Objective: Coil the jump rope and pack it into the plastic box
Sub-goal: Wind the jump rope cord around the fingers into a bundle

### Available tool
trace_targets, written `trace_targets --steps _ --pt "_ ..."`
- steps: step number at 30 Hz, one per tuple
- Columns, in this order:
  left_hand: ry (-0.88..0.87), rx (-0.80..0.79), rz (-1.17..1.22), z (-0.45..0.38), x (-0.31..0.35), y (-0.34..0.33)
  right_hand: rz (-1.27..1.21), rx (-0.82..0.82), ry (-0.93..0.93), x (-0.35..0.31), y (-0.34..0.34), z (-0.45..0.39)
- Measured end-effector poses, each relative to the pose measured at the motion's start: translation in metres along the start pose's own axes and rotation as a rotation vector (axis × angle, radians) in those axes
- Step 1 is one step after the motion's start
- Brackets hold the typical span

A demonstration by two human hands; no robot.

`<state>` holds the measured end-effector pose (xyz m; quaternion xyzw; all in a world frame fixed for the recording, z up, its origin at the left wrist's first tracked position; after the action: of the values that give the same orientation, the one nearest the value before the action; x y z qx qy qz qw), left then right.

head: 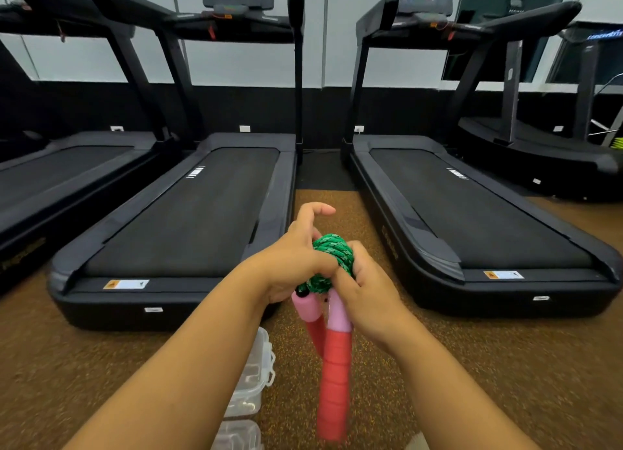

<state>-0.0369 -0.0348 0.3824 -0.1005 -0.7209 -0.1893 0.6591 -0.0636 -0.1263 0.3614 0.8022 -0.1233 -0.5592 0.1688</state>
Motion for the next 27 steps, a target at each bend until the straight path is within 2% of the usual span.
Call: trace_targets --steps 8,13,16,21,27 --pt "0.06 -0.139 0.135 0.003 -0.017 0.005 0.08 0.043 0.113 -0.009 0.001 -0.011" --pt "0.006 -0.094 0.365 0.003 -0.03 0.02 0.038 0.096 0.116 0.006 -0.005 -0.018" --pt "0.001 0.054 0.531 -0.004 -0.05 0.036 -0.054 0.162 0.1 0.015 -0.005 -0.021" --pt "0.098 0.341 0.626 -0.013 -0.106 0.066 -0.118 0.211 0.105 0.029 -0.01 -0.03" --pt "0.352 0.74 0.781 -0.013 -0.199 0.095 -0.052 0.249 0.089 0.061 -0.026 -0.045"
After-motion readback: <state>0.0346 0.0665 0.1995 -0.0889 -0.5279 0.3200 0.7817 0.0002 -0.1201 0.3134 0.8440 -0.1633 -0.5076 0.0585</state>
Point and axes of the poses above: each hand's wrist, its own z-axis away from the middle knuckle, its own y-axis out of the back of the hand, x = y × z, the point moved 9 cm from there along -z, towards the middle knuckle, and after that the axes turned 2 degrees about z, right-handed, at the moved point
